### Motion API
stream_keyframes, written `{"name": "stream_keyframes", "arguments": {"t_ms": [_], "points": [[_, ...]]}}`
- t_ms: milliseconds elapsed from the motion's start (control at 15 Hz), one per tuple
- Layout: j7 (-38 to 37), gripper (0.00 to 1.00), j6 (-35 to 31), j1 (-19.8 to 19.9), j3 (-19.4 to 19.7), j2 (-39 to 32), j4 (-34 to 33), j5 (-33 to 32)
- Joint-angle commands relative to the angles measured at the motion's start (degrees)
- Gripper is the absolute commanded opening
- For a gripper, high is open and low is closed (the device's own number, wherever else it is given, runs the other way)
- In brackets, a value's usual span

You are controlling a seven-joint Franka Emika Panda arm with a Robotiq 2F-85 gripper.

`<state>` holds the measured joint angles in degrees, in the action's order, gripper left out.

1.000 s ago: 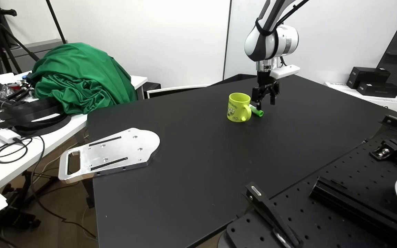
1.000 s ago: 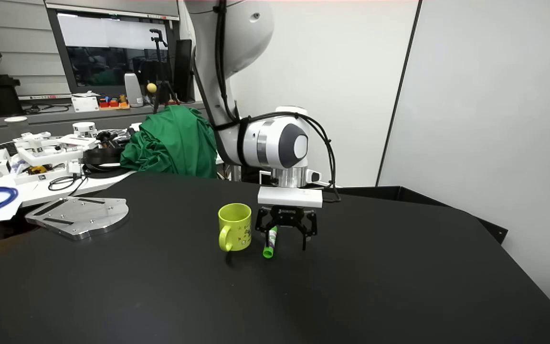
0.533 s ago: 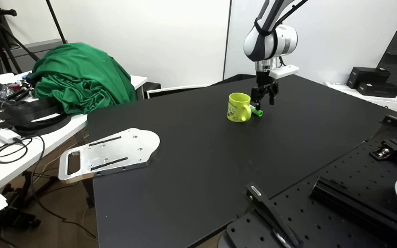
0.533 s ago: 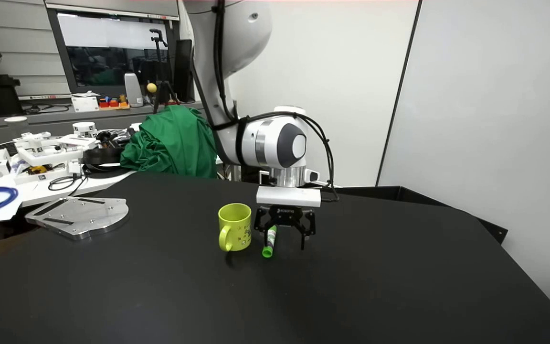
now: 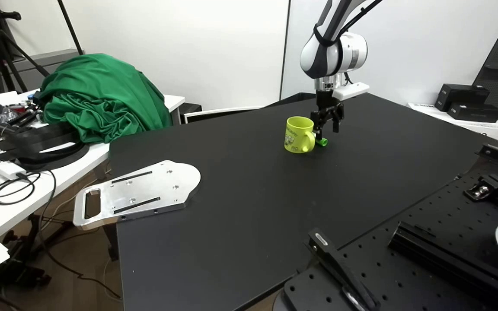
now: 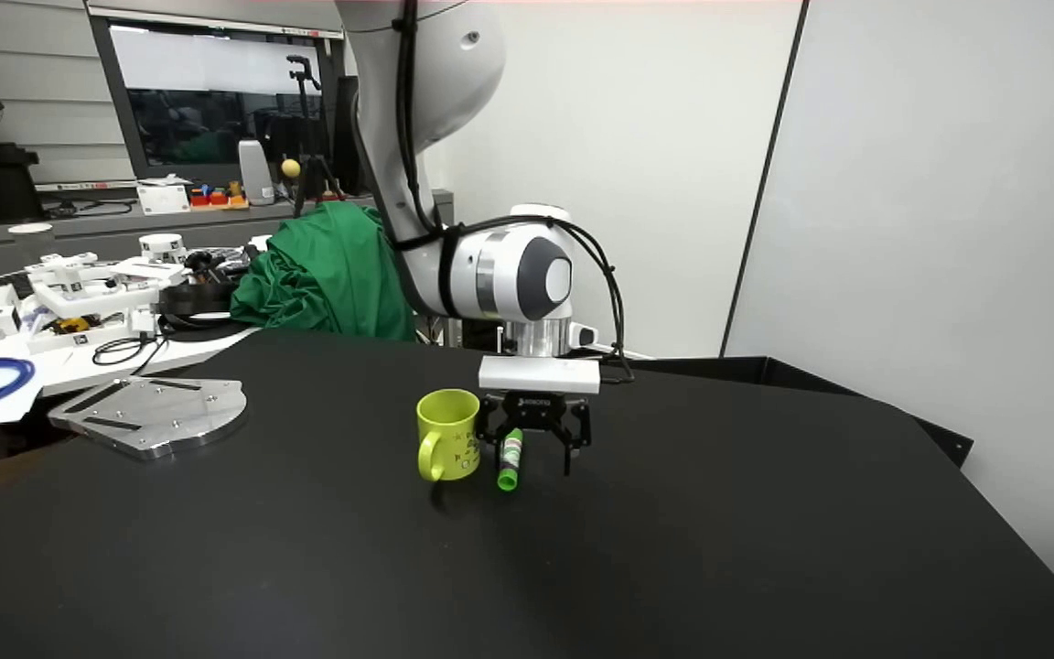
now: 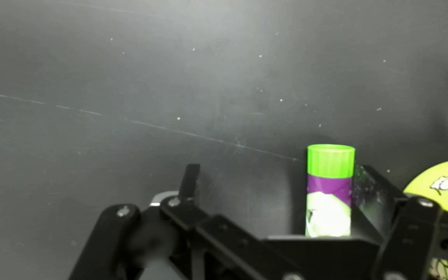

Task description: Put the marker into the mug.

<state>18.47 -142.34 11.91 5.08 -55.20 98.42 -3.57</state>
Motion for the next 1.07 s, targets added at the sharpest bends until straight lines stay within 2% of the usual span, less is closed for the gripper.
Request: {"name": "stream_keyframes", "arguments": {"t_ms": [0, 200, 267, 333, 533, 1000], "points": [[-2.0, 1.00, 0.0, -0.1, -0.1, -1.2, -1.3, -0.9], [-2.0, 1.00, 0.0, 0.0, 0.0, -1.4, -1.4, -1.0], [-1.9, 0.75, 0.0, 0.0, 0.0, -1.4, -1.5, -1.0], [-1.9, 0.74, 0.0, 0.1, 0.0, -1.4, -1.5, -1.0], [-1.9, 0.51, -0.2, 0.2, 0.0, -1.4, -1.5, -0.9], [-1.8, 0.06, 0.4, 0.9, 0.0, -1.4, -1.9, -0.5]]}}
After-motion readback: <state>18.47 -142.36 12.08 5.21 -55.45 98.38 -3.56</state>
